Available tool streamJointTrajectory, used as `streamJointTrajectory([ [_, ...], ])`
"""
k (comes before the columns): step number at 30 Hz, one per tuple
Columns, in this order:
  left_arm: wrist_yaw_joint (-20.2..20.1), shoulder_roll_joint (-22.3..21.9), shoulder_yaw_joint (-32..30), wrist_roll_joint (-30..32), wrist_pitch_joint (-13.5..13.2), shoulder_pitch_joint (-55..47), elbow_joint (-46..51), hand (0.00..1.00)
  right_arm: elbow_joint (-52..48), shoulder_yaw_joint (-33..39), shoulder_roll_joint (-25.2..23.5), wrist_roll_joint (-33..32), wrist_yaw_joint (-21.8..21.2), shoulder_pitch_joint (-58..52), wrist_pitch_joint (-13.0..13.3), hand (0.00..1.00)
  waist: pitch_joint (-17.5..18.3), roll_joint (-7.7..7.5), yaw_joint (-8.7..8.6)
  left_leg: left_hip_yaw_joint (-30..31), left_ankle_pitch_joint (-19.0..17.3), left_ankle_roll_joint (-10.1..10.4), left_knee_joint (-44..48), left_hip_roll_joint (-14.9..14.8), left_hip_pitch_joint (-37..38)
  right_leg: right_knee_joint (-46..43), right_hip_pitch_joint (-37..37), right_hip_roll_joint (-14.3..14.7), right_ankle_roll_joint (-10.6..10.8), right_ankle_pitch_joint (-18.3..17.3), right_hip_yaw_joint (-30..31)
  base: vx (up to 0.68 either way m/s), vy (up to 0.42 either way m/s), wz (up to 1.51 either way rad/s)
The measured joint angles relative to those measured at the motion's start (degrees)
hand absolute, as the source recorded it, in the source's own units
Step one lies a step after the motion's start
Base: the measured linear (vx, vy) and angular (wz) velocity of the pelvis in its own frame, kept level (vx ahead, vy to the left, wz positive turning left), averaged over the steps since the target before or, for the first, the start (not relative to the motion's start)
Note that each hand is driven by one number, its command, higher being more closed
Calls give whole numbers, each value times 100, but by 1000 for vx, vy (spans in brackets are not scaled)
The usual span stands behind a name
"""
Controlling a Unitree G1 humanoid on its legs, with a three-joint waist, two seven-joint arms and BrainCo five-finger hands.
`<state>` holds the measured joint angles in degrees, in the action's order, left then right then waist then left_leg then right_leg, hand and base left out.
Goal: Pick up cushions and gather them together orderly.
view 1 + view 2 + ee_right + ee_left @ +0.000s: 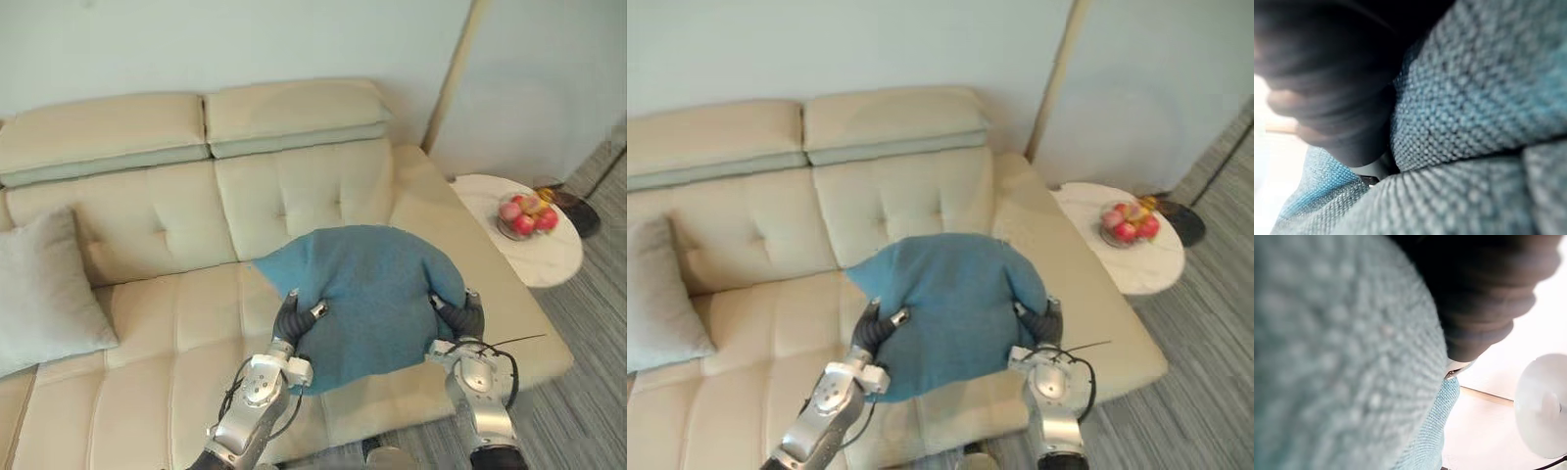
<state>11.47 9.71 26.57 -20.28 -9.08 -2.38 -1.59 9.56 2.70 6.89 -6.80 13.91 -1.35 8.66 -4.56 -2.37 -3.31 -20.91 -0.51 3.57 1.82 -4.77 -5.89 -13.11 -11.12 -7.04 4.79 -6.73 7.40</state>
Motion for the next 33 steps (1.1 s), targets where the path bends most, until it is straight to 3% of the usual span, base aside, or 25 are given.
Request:
streamJointTrajectory([
  [2, 66, -69, -34, 1, 4, 49, 2, 100, -17, 0, 26, 1, 5, 51, 0, 100, -107, 2, -16, 186, 54, 35, -63, 59, -129, -204, -190, -41, 20, -144, -149, -195, -59, 39],
  [4, 101, -201, -96, 2, 5, 48, 71, 100, -168, -25, 57, 14, 66, 51, -6, 100, -135, 171, 14, 516, 341, 100, -477, 53, -208, 74, -165, 26, -32, -103, -393, -86, -19, 55],
  [7, 193, -204, -210, 3, 3, 79, 395, 100, -498, -114, 51, 10, 131, 94, 30, 100, -136, 231, 95, 871, 742, 120, -452, -146, -707, 499, -184, 206, -82, 344, -758, -53, -74, 70],
  [9, 230, -207, -208, 3, 1, 156, 490, 100, -632, -116, 47, 7, 193, 127, 39, 100, -153, 235, 178, 1061, 895, 139, -456, -187, -876, 520, -234, 258, -129, 428, -951, 14, -74, 59],
  [10, 259, -206, -212, 2, 1, 223, 541, 100, -655, -114, 49, 8, 235, 211, 44, 100, -158, 241, 274, 1134, 1012, 99, -390, -210, -988, 268, -372, 275, -150, 375, -1033, 11, -75, 56],
  [12, 348, -207, -209, -4, -2, 243, 666, 100, -659, -110, 50, 9, 290, 334, 46, 100, -171, 264, 299, 1244, 1020, 106, -117, -190, -1191, -247, -565, 231, -180, 111, -1130, -1, -79, 61],
  [13, 347, -211, -199, -5, -23, 247, 716, 100, -659, -103, 48, 9, 312, 363, 49, 100, -158, 317, 333, 1381, 1075, 195, -204, -140, -1179, -502, -639, 198, -230, -135, -1280, -45, -71, 55],
  [14, 346, -209, -183, -11, -25, 250, 716, 100, -663, -80, 49, 9, 312, 358, 54, 100, -128, 359, 322, 1342, 845, 271, -414, -166, -1141, -519, -649, 157, -278, -170, -1386, -56, -47, 83],
  [15, 341, -211, -145, -12, -26, 329, 714, 100, -688, 18, 2, 8, 317, 362, 70, 100, -160, 300, 279, 972, 514, 149, -314, -150, -1205, -361, -615, -41, -305, -159, -1602, -31, -78, 81],
  [16, 323, -224, -104, -18, -28, 373, 696, 100, -695, 61, -1, 7, 322, 334, 88, 100, -206, 231, 248, 671, 337, -72, 614, -132, -1360, -278, -552, -193, -284, -128, -1649, 3, -88, 74],
  [17, 322, -238, -78, -20, -28, 351, 661, 100, -695, 61, 23, 7, 322, 286, 90, 100, -197, 275, 249, 597, 373, -21, 752, -148, -1241, -217, -478, -175, -249, -103, -1638, 25, -98, 33],
  [19, 291, -268, -60, -19, -27, 283, 586, 100, -646, 63, 12, 14, 320, 219, 93, 100, -132, 455, 227, 521, 364, 98, 45, -189, -733, -152, -420, -65, -188, -53, -1639, 51, 31, -3],
  [25, 285, -144, -13, -13, -34, 318, 268, 100, -619, 60, -12, 16, 310, 123, 79, 100, -162, 399, 154, 205, 421, 43, -176, -140, -798, 356, -495, -12, -98, 344, -1379, 53, 44, -23],
  [28, 285, -86, 44, -8, -33, 374, 202, 100, -618, 60, -10, 18, 310, 69, 41, 100, -192, 352, 51, 92, 393, 12, -173, -143, -770, 404, -496, 3, -113, 377, -1275, 52, 22, -16],
  [33, 288, -61, 39, 48, -34, 501, 203, 100, -625, 60, -10, 71, 313, 102, 43, 100, -237, 280, 29, -76, 331, 50, -105, -224, -877, 391, -694, 81, -134, 437, -1092, 17, -11, -20],
])
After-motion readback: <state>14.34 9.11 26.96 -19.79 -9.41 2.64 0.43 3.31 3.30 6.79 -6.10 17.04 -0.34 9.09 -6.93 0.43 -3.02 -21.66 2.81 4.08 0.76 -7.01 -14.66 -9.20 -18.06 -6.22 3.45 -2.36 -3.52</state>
